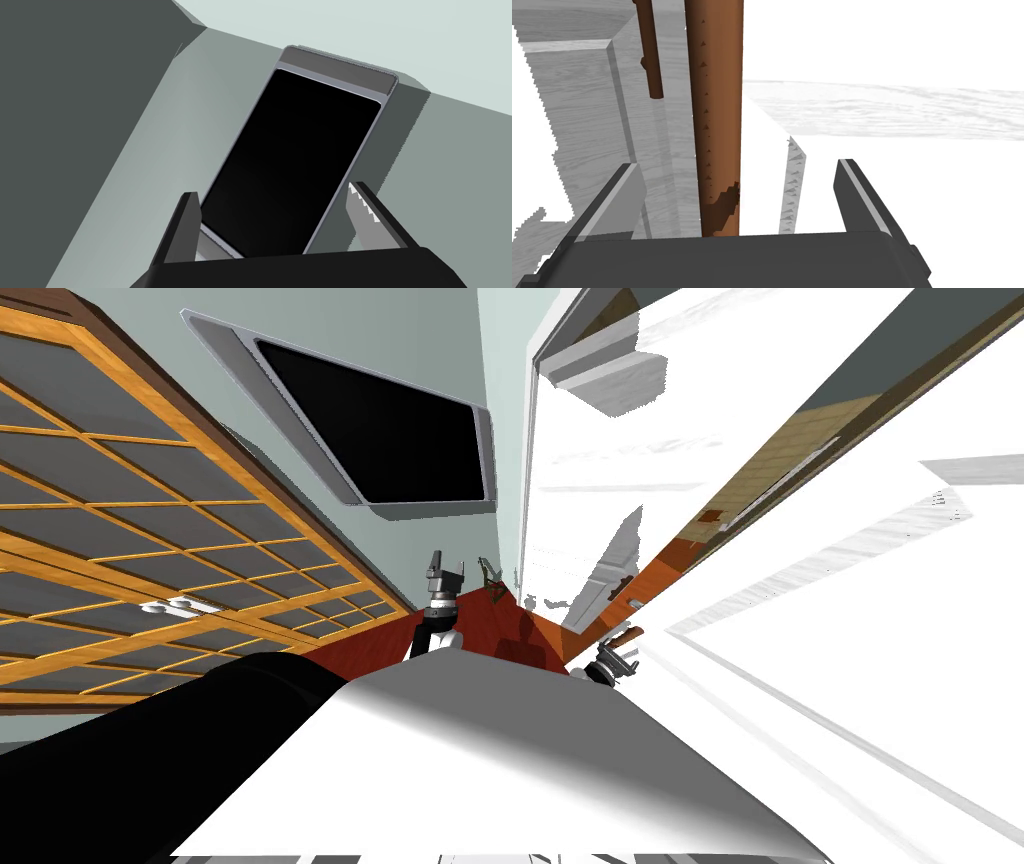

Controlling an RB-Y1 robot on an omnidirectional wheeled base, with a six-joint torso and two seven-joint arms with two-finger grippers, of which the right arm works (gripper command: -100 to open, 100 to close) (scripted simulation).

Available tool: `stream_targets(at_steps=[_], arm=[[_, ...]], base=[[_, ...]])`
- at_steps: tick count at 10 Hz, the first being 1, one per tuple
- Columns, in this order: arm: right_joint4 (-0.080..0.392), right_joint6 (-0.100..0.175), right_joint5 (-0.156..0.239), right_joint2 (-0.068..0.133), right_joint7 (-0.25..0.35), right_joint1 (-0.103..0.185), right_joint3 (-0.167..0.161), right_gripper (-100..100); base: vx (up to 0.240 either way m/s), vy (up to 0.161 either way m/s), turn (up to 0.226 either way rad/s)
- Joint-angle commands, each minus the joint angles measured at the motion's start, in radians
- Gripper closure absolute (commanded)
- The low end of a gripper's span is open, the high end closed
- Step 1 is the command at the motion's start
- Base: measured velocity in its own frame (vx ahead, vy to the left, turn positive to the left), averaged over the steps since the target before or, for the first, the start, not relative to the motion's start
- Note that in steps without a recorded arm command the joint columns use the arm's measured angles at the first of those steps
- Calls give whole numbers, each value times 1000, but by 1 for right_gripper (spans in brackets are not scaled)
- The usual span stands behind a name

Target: Push the door open

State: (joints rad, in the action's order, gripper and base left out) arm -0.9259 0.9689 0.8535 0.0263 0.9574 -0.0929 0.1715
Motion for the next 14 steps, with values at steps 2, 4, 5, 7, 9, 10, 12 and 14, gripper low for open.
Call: stream_targets(at_steps=[2,4,5,7,9,10,12,14], arm=[[10,6,3,-4,14,-4,2,-100],[14,9,4,-25,21,-6,3,-100],[10,7,4,-18,16,-6,2,-100],[10,7,4,-18,16,-6,2,100],[10,7,4,-18,16,-6,2,100],[10,7,4,-18,16,-6,2,100],[9,6,17,-4,14,-6,17,100],[8,8,29,5,11,-8,30,100]], base=[[155,-140,29],[120,-136,23],[48,-63,13],[-7,17,9],[-2,6,-6],[0,0,0],[46,-13,-9],[180,-75,-31]])
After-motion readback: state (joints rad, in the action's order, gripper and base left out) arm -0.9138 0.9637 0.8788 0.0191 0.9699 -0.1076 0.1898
